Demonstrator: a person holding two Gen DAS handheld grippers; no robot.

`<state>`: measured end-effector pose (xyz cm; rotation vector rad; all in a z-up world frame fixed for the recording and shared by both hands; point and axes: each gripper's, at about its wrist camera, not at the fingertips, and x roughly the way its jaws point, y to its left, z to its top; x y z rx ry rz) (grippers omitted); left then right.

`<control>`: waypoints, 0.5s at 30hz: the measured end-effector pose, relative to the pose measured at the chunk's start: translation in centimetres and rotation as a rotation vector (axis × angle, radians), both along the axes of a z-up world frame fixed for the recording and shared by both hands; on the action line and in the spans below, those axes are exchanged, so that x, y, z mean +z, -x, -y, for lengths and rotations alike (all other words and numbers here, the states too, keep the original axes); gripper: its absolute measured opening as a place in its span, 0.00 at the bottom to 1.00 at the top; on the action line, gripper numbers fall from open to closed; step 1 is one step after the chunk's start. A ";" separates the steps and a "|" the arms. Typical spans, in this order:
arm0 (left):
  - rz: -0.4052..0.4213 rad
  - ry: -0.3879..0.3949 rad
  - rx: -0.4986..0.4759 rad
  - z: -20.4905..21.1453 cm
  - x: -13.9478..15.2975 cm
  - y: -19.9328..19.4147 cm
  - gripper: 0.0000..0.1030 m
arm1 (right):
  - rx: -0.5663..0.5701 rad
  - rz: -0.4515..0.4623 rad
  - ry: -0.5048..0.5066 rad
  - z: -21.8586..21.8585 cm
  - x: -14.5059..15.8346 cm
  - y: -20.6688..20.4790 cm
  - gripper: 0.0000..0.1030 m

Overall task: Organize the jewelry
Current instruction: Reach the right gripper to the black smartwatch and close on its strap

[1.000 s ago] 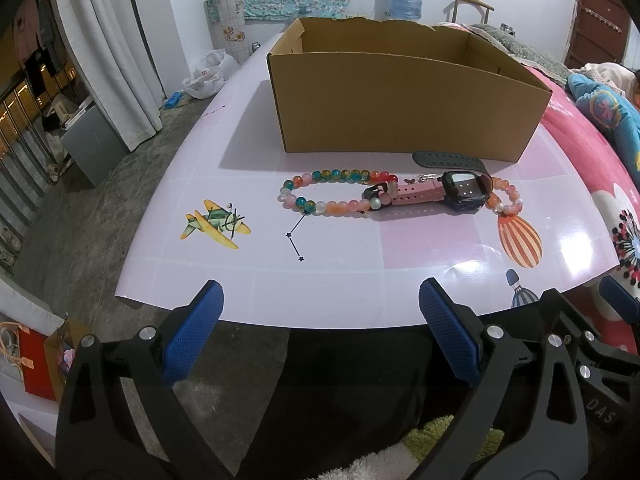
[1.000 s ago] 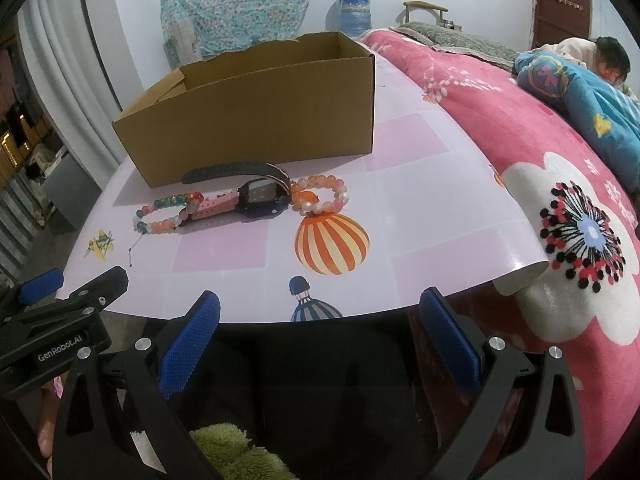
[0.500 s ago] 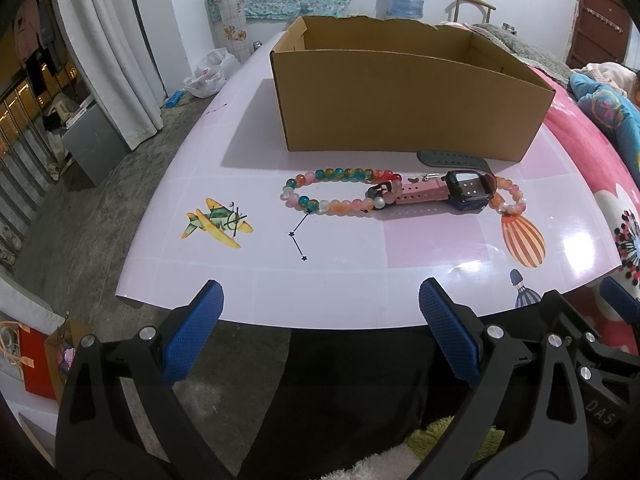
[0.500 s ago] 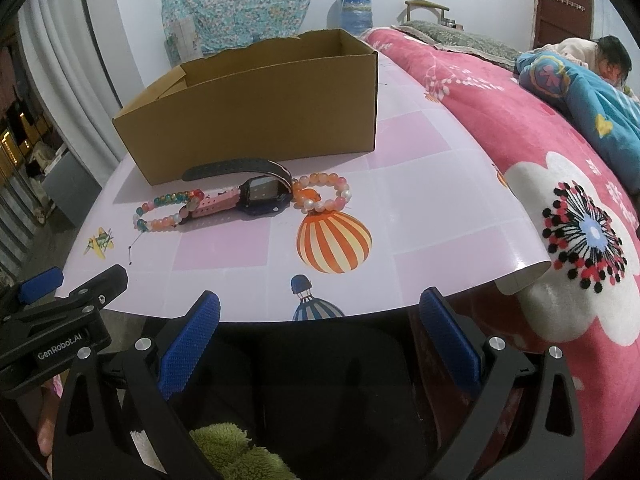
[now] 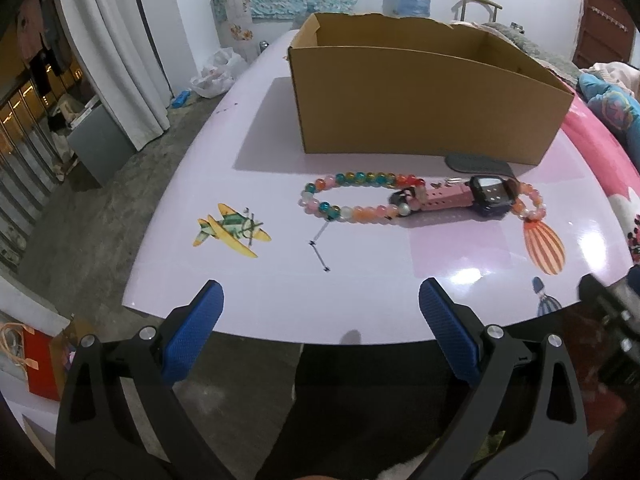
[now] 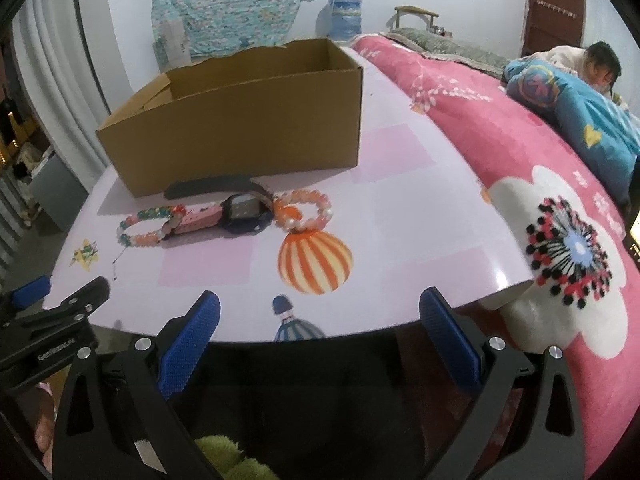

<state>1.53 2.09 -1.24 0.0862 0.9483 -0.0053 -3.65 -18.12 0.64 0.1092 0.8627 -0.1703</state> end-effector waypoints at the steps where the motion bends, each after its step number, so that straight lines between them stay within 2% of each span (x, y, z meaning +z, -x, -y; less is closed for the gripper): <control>1: -0.001 -0.002 0.001 -0.2 -0.1 -0.2 0.92 | -0.004 0.007 0.008 0.1 0.1 -0.1 0.95; 5: -0.021 0.006 0.009 -1.8 -0.4 -1.3 0.92 | 0.025 0.036 -0.016 0.3 0.6 -0.7 0.95; 10: -0.042 0.023 -0.029 -3.7 -0.9 -3.1 0.92 | 0.108 0.059 -0.147 -0.6 1.0 -1.9 0.95; 13: -0.024 0.072 -0.099 -4.6 -1.0 -4.1 0.92 | 0.164 0.046 -0.228 -1.7 0.8 -3.3 0.92; 15: 0.041 0.148 -0.137 -5.5 -0.5 -4.3 0.92 | 0.217 0.028 -0.281 -2.8 0.5 -4.5 0.86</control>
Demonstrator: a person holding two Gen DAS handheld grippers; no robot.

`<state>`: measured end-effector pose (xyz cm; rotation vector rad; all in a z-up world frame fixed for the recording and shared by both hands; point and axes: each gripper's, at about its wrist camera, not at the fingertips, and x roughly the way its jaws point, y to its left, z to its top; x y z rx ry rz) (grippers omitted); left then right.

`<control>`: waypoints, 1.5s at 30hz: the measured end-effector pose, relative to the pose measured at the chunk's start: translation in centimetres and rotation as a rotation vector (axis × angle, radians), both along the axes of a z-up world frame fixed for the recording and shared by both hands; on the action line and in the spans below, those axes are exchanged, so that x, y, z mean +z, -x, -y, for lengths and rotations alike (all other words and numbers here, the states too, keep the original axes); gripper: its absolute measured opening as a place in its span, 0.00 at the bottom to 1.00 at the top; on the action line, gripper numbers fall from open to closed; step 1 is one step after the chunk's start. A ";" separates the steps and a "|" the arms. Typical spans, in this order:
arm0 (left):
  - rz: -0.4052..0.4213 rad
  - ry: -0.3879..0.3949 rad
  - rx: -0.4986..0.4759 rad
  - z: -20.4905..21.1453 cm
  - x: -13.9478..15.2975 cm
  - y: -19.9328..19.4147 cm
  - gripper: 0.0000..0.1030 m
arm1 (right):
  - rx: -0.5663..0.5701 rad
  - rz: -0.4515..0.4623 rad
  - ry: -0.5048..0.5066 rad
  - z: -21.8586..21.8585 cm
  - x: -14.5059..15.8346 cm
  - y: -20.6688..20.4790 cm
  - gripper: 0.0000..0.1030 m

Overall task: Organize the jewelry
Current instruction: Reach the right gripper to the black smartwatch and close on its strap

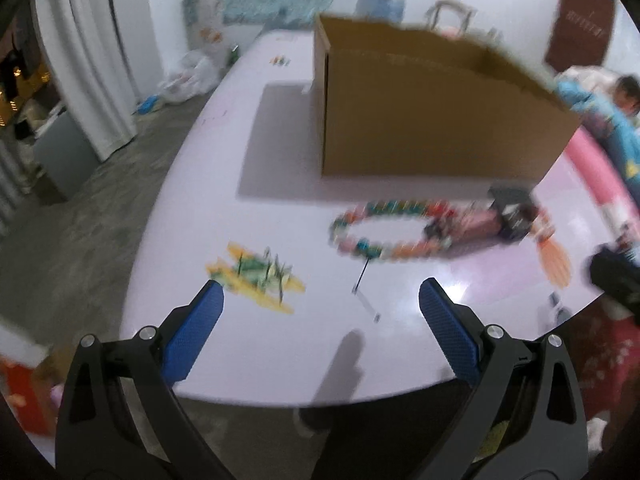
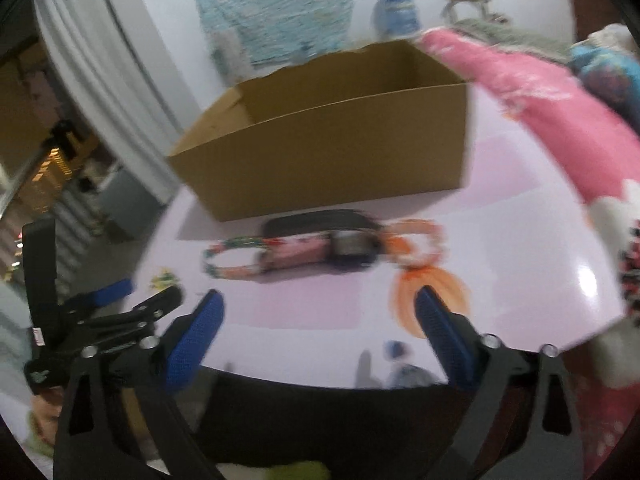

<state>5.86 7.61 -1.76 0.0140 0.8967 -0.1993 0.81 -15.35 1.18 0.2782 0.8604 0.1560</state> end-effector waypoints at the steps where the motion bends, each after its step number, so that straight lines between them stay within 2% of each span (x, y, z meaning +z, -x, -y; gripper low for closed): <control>1: 0.030 0.037 -0.008 -0.4 0.3 -0.1 0.92 | 0.020 -0.010 -0.014 -0.5 -0.2 -0.5 0.82; 4: 0.053 0.050 -0.014 -0.5 0.6 -1.0 0.92 | 0.071 -0.038 -0.062 -1.7 -0.6 -2.2 0.72; 8: 0.011 0.091 -0.028 -0.7 0.3 -3.0 0.92 | 0.107 -0.073 -0.087 -2.7 -1.1 -3.9 0.63; 12: 0.009 0.125 -0.041 -0.6 0.6 -3.8 0.92 | 0.108 -0.075 -0.074 -2.1 -0.8 -3.9 0.60; 15: 0.024 0.148 -0.102 0.7 0.8 -3.6 0.92 | 0.072 -0.048 -0.008 -0.7 -0.2 -3.2 0.59; 16: 0.034 0.136 -0.129 1.6 0.8 -3.6 0.89 | 0.060 -0.037 0.031 -0.3 0.1 -3.0 0.59; 17: 0.041 0.121 -0.152 2.2 0.8 -3.5 0.79 | 0.054 -0.025 0.071 -0.2 0.3 -2.9 0.59; 19: 0.039 0.079 -0.200 3.8 0.4 -3.6 0.68 | 0.061 -0.003 0.151 0.0 0.5 -3.0 0.59; 23: 0.027 0.057 -0.264 6.0 -0.3 -3.7 0.43 | 0.148 0.031 0.294 -0.5 0.6 -3.7 0.59; 27: 0.034 0.033 -0.291 7.4 -0.6 -3.6 0.27 | 0.258 0.032 0.374 -1.4 -0.4 -5.3 0.59; 28: 0.031 0.035 -0.294 7.6 -0.7 -3.6 0.24 | 0.272 0.032 0.374 -1.2 -0.4 -5.6 0.54; 29: 0.030 0.036 -0.294 7.8 -0.7 -3.6 0.24 | 0.283 0.030 0.360 -0.9 -0.6 -5.9 0.45; 30: 0.031 0.037 -0.295 8.0 -0.6 -3.5 0.24 | 0.284 0.021 0.338 -0.8 -0.7 -6.5 0.40; 35: 0.034 0.060 -0.350 8.8 -0.1 -2.9 0.24 | 0.211 0.007 0.077 3.0 0.0 -7.6 0.15; 37: 0.040 0.067 -0.380 9.5 0.1 -2.7 0.24 | 0.174 0.000 -0.035 4.8 0.1 -7.8 0.13; 42: 0.029 0.084 -0.429 11.7 0.4 -2.9 0.26 | 0.149 0.000 -0.169 6.7 -0.4 -7.8 0.09; 45: 0.047 0.047 -0.462 13.3 0.4 -3.0 0.35 | 0.141 -0.011 -0.264 7.6 -1.0 -7.8 0.08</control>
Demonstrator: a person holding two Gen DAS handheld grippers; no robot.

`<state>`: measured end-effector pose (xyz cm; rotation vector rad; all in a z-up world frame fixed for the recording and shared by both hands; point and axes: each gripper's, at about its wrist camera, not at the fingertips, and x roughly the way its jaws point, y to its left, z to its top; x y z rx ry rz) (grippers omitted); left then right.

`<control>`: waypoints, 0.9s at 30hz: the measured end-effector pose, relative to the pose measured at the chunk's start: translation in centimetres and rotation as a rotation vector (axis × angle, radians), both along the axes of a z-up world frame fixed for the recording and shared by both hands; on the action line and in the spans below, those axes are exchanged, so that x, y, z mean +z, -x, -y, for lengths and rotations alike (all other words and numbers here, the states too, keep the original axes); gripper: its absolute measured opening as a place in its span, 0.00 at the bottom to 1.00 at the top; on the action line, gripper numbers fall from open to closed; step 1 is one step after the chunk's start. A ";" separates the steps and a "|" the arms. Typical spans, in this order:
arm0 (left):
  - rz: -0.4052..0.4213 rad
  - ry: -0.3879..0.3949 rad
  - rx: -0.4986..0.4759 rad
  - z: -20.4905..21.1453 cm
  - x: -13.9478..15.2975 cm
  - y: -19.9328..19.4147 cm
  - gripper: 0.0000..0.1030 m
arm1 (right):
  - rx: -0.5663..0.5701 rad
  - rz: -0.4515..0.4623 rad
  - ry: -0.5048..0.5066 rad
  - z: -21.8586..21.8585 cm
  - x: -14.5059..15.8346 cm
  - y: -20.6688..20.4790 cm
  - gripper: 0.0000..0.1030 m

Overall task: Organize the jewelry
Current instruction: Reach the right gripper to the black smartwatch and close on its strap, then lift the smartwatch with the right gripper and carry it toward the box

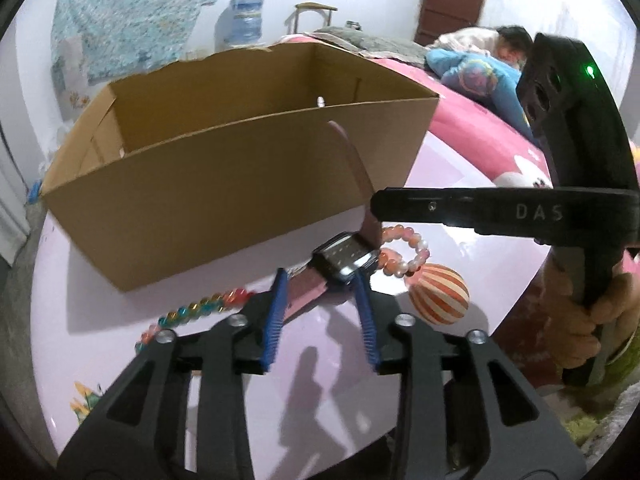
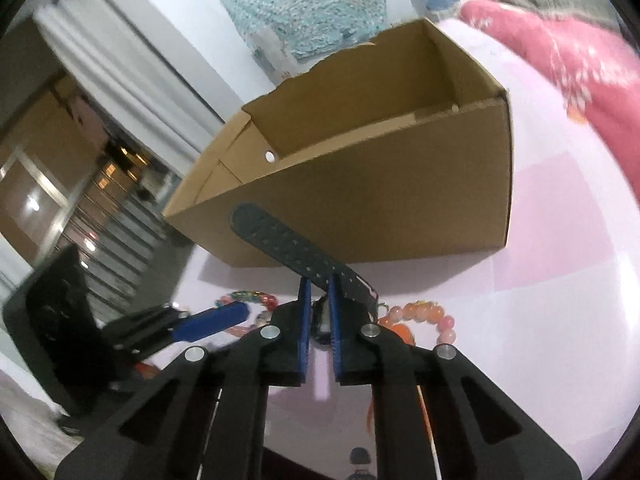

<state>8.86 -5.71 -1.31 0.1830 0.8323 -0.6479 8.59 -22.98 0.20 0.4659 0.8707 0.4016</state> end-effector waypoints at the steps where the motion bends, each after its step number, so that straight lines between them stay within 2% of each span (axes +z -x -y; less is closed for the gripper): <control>1: 0.003 -0.005 -0.014 0.4 0.1 0.0 0.37 | -0.005 -0.007 -0.034 0.5 -0.3 0.0 0.07; 4: 0.040 -0.036 -0.071 2.1 0.2 0.5 0.41 | -0.022 -0.036 -0.146 2.1 -1.2 -0.3 0.06; 7: 0.064 -0.065 -0.103 3.6 0.1 0.8 0.41 | -0.028 -0.057 -0.221 2.9 -2.2 -0.5 0.06; 15: 0.063 -0.103 -0.125 6.0 -0.4 -0.3 0.41 | -0.027 -0.073 -0.365 4.2 -3.8 -0.7 0.06; 20: 0.061 -0.138 -0.131 7.1 -0.6 -0.9 0.41 | -0.021 -0.054 -0.388 4.7 -4.0 -0.8 0.06; 25: 0.067 -0.170 -0.147 8.4 -0.7 -1.0 0.41 | -0.066 -0.051 -0.403 6.5 -4.1 0.3 0.07; 26: 0.067 -0.183 -0.150 8.9 -0.8 -1.2 0.41 | -0.084 -0.054 -0.401 6.9 -4.2 0.4 0.08; 27: 0.069 -0.197 -0.149 9.2 -1.0 -1.2 0.41 | -0.105 -0.060 -0.388 7.2 -4.2 0.6 0.14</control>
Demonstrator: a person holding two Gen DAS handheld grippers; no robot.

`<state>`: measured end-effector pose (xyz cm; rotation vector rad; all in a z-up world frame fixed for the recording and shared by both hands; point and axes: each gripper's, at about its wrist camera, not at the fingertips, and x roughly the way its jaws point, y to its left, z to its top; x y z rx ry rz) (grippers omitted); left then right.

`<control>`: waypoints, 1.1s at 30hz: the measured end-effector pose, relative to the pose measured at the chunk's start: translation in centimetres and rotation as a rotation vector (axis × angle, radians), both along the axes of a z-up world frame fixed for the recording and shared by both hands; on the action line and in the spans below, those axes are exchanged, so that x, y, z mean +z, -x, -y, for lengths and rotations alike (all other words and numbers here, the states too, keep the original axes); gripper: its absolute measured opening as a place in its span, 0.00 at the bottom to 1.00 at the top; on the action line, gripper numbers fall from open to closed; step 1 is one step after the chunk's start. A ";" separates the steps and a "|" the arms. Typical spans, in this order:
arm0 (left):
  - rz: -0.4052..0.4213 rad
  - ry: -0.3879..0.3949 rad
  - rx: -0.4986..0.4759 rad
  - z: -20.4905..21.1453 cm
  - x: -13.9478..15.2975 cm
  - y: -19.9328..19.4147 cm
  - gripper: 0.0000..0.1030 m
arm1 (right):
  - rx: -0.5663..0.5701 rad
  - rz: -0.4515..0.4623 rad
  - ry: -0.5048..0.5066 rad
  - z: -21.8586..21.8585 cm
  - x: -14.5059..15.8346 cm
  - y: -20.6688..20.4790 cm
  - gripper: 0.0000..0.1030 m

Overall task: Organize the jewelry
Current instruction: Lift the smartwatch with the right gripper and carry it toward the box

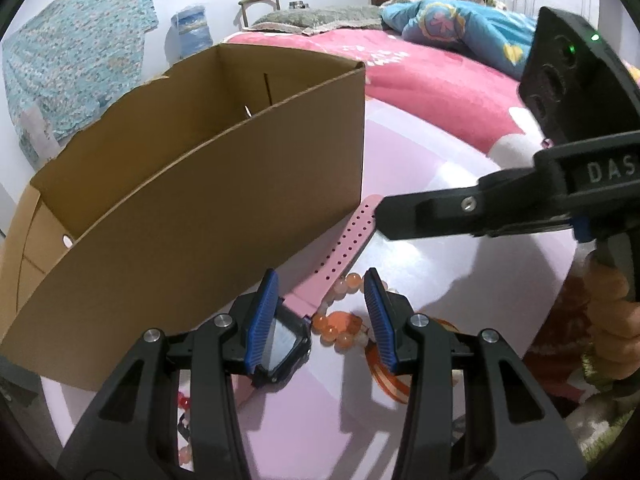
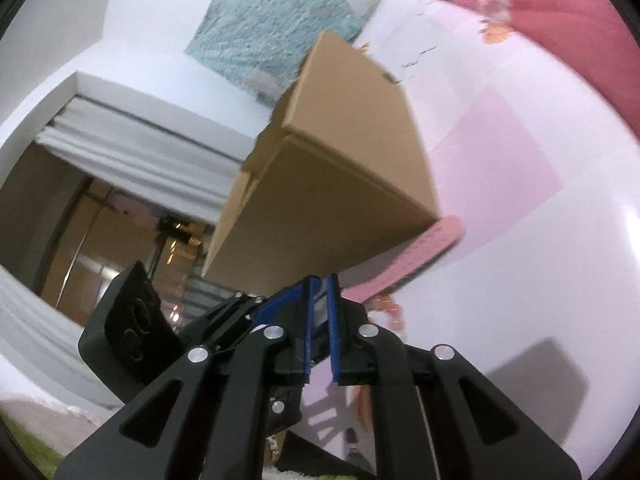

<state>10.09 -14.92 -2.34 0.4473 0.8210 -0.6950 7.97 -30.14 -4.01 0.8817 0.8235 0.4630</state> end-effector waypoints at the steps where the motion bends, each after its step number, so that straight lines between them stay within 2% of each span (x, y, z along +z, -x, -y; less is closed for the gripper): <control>1: 0.003 -0.023 0.001 0.4 -0.3 -0.1 0.41 | -0.025 -0.014 0.025 0.3 -0.1 0.2 0.21; 2: 0.003 -0.035 0.000 0.8 -0.4 -0.2 0.41 | -0.039 -0.017 0.038 -0.3 -0.1 0.2 0.26; 6: -0.015 -0.083 -0.010 2.1 -1.2 -0.6 0.41 | -0.078 -0.012 0.042 0.1 -0.1 0.7 0.33; 16: -0.056 -0.122 0.005 4.6 -1.8 -1.9 0.41 | -0.110 -0.008 0.037 0.0 -0.7 0.6 0.35; 18: -0.067 -0.112 0.018 4.9 -1.7 -2.3 0.38 | -0.113 -0.008 0.036 0.3 -0.8 1.0 0.35; 19: -0.072 -0.109 0.024 4.9 -1.7 -2.4 0.32 | -0.114 -0.007 0.037 0.3 -0.9 1.1 0.35; 24: -0.093 -0.083 0.031 4.6 -1.5 -2.8 0.19 | -0.120 0.002 0.040 0.7 -0.8 1.5 0.35; 26: -0.065 -0.074 0.017 4.7 -1.1 -2.2 0.05 | -0.124 0.005 0.049 0.5 -0.7 1.5 0.35; 29: -0.028 -0.068 0.026 4.4 -0.5 -1.7 0.02 | -0.129 0.010 0.052 1.3 -0.7 1.9 0.35; 33: -0.009 -0.005 0.060 2.9 1.4 -1.4 0.02 | -0.132 0.013 0.077 1.1 -0.3 2.0 0.35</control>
